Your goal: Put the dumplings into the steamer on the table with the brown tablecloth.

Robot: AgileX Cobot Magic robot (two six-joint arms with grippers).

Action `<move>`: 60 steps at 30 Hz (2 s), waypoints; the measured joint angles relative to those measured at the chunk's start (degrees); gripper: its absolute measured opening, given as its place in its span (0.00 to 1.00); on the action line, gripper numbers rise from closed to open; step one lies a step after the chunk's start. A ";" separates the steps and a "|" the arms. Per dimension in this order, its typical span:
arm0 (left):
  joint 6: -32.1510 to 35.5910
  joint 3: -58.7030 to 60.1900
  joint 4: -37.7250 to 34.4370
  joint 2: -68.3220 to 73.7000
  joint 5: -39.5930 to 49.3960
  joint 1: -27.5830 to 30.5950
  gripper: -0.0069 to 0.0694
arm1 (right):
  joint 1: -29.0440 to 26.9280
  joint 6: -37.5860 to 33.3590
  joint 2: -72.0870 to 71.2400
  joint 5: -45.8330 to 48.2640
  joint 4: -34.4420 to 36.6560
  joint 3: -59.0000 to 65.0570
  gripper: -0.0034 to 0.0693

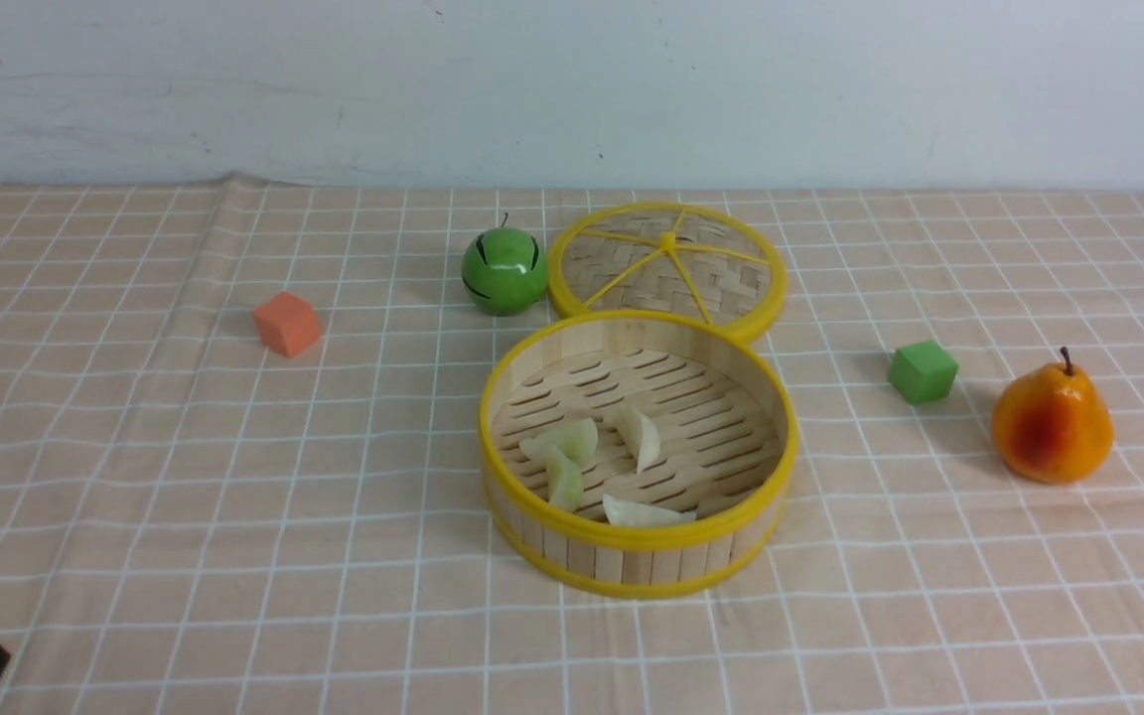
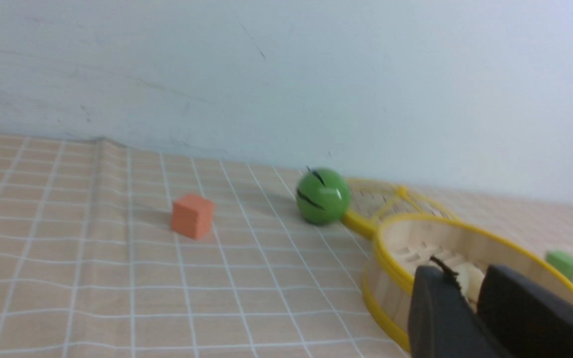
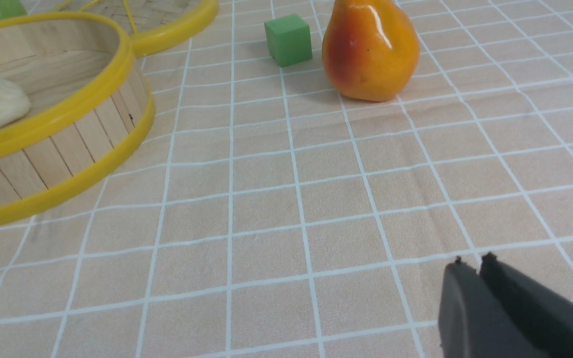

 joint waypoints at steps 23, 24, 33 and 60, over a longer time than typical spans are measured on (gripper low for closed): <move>6.04 0.62 -6.43 -0.24 25.04 5.23 0.07 | 0.00 0.00 0.00 0.00 0.00 0.00 0.14; 6.04 0.62 -7.04 -0.24 25.09 5.23 0.07 | 0.00 0.00 0.00 0.00 0.00 0.00 0.15; 6.04 0.62 -8.47 -0.24 25.31 5.23 0.07 | 0.00 0.00 0.00 0.00 0.00 0.00 0.16; 6.04 0.62 -8.53 -0.24 25.31 5.23 0.07 | 0.00 0.00 0.00 0.00 0.06 0.00 0.21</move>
